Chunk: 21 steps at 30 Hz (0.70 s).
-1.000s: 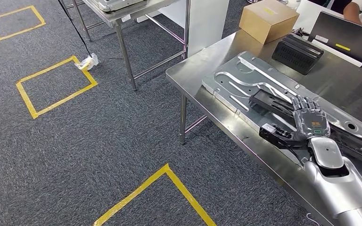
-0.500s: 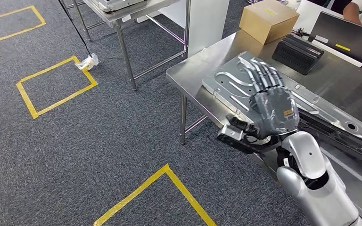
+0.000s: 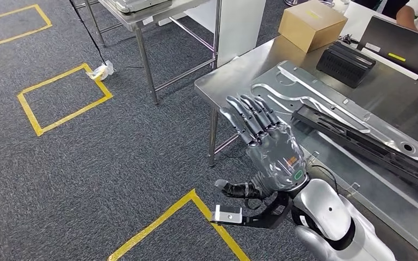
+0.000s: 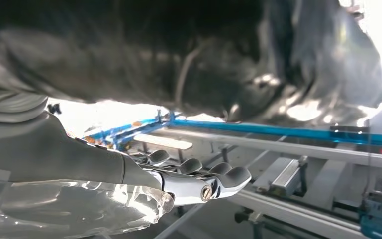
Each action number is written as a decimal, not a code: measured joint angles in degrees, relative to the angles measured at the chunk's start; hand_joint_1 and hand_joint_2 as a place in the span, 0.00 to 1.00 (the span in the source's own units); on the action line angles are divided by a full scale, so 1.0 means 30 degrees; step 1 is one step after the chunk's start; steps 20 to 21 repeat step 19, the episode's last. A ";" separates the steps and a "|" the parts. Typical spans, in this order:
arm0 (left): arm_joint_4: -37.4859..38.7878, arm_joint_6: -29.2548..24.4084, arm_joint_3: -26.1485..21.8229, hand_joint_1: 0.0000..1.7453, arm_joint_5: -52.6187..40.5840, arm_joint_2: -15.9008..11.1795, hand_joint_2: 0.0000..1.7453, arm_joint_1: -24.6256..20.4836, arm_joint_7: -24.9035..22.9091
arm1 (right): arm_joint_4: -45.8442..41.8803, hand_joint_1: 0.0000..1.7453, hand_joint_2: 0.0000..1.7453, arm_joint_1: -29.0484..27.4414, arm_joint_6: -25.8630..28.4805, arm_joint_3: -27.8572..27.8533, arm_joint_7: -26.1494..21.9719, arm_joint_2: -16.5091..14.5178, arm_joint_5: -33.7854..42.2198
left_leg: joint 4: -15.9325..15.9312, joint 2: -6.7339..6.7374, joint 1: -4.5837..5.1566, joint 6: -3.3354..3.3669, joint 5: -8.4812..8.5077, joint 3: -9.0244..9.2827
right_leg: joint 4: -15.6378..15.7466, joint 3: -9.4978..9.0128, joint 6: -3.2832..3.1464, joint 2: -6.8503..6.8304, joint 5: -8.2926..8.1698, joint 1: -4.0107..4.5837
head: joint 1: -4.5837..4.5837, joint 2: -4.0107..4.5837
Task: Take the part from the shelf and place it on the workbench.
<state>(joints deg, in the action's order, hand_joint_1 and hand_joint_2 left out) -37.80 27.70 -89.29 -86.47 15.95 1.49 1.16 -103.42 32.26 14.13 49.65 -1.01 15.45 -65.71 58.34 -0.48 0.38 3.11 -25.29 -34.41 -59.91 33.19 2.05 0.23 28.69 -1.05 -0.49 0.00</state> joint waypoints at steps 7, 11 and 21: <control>0.0577 -0.0157 -0.0020 0.00 -0.0027 -0.0191 0.00 0.0003 0.0000 | 0.0002 0.00 0.00 -0.0058 0.0005 0.0810 0.0055 -0.0038 0.0712 | -0.0029 -0.0580 -0.0057 0.0067 0.0052 0.0050 | -0.3666 0.1656 0.0042 0.0062 0.1247 -0.0065 | -0.0007 0.0000; 0.0741 -0.0189 -0.0022 0.00 -0.0002 -0.0239 0.00 -0.0013 -0.0007 | 0.0027 0.00 0.00 -0.0149 -0.0215 0.0992 -0.0022 -0.0129 0.1622 | 0.0113 -0.1188 -0.0079 -0.0306 0.0043 -0.0034 | 0.0251 -0.0251 -0.0280 0.0817 -0.0171 0.0022 | 0.0007 0.0000; 0.0805 0.0332 -0.0124 0.00 0.0242 -0.0288 0.00 0.0004 -0.0124 | 0.1972 0.00 1.00 -0.2601 -0.0789 0.0907 -0.0217 -0.1117 0.5109 | 0.3742 -0.0230 -0.0252 -0.1054 -0.1962 -0.1824 | 0.0793 -0.0660 -0.1097 -0.0553 -0.0330 0.0074 | 0.0150 0.0000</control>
